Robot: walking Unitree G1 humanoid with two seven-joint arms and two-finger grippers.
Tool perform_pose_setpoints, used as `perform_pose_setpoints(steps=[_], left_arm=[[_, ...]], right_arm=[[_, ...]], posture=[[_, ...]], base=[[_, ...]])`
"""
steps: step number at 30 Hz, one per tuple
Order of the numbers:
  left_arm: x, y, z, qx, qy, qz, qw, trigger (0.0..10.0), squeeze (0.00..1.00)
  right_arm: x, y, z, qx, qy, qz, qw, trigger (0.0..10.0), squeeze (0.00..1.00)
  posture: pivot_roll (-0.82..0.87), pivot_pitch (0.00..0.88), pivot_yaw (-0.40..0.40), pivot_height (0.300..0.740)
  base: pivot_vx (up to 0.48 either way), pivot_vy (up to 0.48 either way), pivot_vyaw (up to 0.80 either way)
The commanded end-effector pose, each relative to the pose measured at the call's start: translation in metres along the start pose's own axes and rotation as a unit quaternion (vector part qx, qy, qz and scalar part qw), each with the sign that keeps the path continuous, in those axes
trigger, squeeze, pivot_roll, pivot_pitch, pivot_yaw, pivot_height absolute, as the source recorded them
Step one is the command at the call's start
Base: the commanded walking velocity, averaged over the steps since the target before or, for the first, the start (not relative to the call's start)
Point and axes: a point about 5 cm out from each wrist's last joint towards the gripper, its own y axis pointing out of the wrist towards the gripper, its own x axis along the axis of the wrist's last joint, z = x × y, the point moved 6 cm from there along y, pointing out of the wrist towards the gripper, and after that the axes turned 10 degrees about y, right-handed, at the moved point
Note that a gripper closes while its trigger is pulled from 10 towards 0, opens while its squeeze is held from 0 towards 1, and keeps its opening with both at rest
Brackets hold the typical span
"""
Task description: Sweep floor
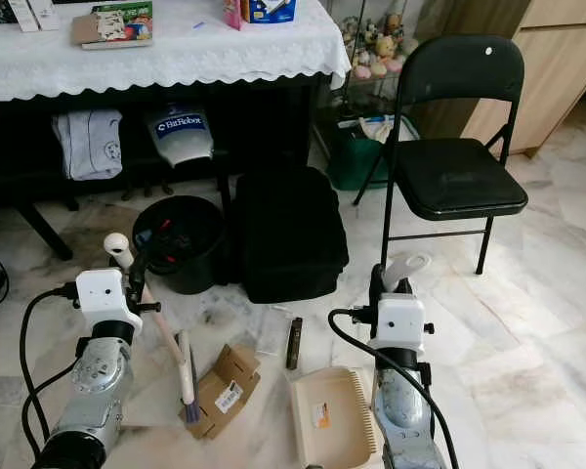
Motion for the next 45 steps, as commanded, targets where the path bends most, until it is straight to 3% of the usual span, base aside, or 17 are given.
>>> perform_pose_setpoints(steps=[1,21,34,42,45], left_arm=[[0.006,0.003,0.000,-0.001,-0.008,-0.014,1.000,10.0,0.03],[0.010,0.008,-0.003,-0.009,-0.013,-0.020,1.000,10.0,0.03],[0.010,0.003,-0.008,-0.024,-0.022,-0.024,0.999,10.0,0.02],[0.004,0.000,-0.008,-0.027,-0.030,-0.012,0.999,10.0,0.03],[0.003,-0.001,-0.008,-0.028,-0.031,-0.010,0.999,10.0,0.04]], right_arm=[[0.007,0.004,0.001,0.001,0.001,-0.011,1.000,10.0,0.00],[0.007,0.009,0.003,0.001,0.004,-0.012,1.000,10.0,0.00],[0.007,0.009,0.004,0.003,0.005,-0.011,1.000,10.0,0.00],[0.010,0.012,-0.015,-0.044,-0.021,-0.022,0.999,10.0,0.00],[0.013,0.013,-0.015,-0.034,-0.060,-0.035,0.997,10.0,0.00]], posture=[[-0.06,0.155,-0.047,0.740],[-0.05,0.131,-0.041,0.740],[-0.05,0.132,-0.043,0.740],[-0.05,0.138,-0.037,0.740],[-0.05,0.141,-0.034,0.740]], base=[[0.000,0.000,0.00],[0.000,0.355,0.00],[0.000,0.000,0.00],[0.000,0.000,0.00],[0.000,0.000,0.00]])
